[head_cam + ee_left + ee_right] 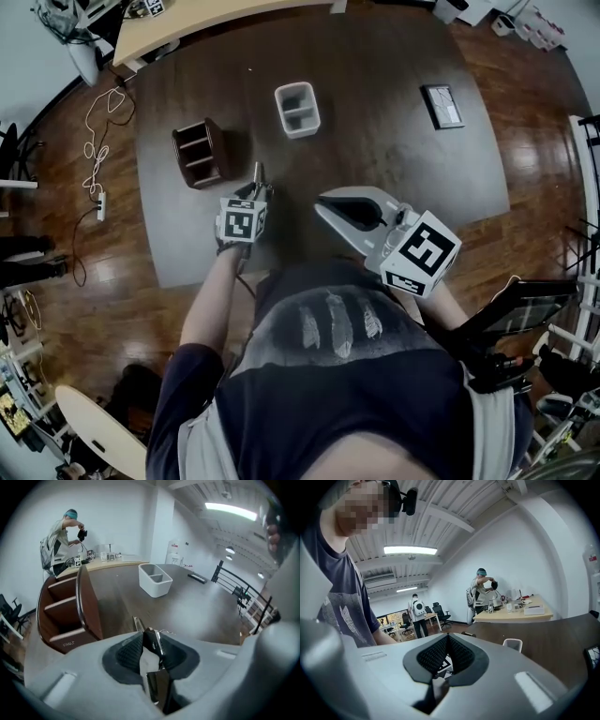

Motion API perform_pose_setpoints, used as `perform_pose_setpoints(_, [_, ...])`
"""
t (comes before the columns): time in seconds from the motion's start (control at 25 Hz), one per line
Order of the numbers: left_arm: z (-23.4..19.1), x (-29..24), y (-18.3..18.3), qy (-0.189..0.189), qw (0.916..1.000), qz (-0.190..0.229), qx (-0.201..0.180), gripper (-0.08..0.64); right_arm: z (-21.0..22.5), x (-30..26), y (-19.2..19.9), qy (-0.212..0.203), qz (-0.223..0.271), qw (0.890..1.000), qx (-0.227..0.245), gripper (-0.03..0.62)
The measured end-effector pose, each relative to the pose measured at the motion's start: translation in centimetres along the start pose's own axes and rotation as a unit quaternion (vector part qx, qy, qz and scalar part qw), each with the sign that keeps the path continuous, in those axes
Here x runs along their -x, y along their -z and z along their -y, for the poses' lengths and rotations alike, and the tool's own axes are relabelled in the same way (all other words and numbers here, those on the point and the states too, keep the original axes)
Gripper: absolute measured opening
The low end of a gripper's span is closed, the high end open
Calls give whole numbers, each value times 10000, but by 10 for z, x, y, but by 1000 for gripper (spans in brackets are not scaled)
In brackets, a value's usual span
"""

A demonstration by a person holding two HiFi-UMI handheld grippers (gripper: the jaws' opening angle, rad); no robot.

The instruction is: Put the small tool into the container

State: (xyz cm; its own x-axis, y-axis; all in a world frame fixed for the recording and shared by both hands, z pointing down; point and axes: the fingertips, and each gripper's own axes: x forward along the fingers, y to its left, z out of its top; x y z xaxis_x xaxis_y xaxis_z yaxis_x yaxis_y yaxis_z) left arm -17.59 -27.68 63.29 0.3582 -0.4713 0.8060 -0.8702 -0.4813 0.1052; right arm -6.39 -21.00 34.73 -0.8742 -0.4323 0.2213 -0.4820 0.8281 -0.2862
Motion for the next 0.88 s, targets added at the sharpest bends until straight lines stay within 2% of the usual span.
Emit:
perform_pose_setpoints(0.12, [0, 6, 4, 164, 9994, 36, 309, 83, -3, -6, -1, -13, -59, 10000, 40, 0])
perform_pose_setpoints(0.24, [1, 24, -2, 366, 9971, 295, 592, 81, -7, -13, -2, -8, -97, 9999, 76, 0])
perform_pose_setpoints(0.4, [8, 67, -32, 763, 9887, 998, 819, 81, -11, -17, -3, 2, -156, 9998, 86, 0])
perform_pose_setpoints(0.6, [-7, 113, -77, 963, 9740, 1908, 748, 81, -22, -30, -4, -90, -240, 9996, 130, 0])
perform_pose_setpoints(0.72, [-39, 135, -98, 586, 9621, 2548, 777, 81, -28, -38, -5, -159, -254, 9994, 172, 0])
perform_pose_setpoints(0.88, [-101, 152, -114, -447, 9483, 3051, 746, 81, -32, -48, -2, -168, -312, 9992, 188, 0])
